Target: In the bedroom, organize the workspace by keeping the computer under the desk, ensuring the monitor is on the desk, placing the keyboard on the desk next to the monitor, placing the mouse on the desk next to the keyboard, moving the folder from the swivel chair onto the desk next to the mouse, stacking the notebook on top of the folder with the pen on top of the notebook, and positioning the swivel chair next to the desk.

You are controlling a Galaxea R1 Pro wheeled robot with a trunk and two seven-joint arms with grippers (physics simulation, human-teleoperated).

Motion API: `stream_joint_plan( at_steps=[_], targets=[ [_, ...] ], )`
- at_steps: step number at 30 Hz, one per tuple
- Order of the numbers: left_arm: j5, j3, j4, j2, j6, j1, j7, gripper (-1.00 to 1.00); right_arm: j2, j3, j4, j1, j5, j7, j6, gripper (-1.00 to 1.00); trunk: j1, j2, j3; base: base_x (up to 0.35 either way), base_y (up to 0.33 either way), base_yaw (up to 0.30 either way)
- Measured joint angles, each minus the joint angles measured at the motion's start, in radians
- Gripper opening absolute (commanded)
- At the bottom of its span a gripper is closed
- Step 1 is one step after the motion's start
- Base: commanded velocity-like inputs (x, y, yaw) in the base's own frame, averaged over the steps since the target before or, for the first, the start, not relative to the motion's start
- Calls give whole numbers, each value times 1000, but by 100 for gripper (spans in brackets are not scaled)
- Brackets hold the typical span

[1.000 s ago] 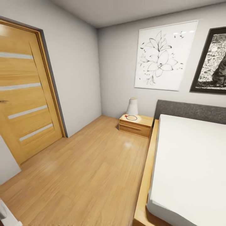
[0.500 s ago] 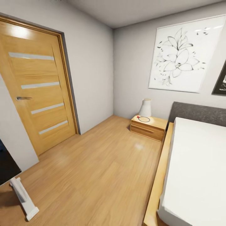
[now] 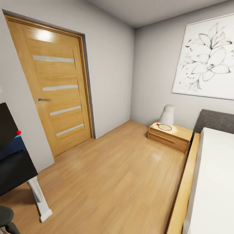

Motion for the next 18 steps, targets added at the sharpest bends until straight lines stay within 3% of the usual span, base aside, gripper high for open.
stream_joint_plan(
  at_steps=[9, 18],
  targets=[
    [0, 0, 0, 0, 0, 0, 0, 100, -1, 0, 0, 0, 0, 0, 0, 100, 0, 0, 0, 307, 0, 273],
    [-1, -1, 0, -1, -1, 0, -1, 100, -1, 0, 0, 0, 0, 0, 0, 100, 1, 0, 0, 44, 0, 273]
  ],
)
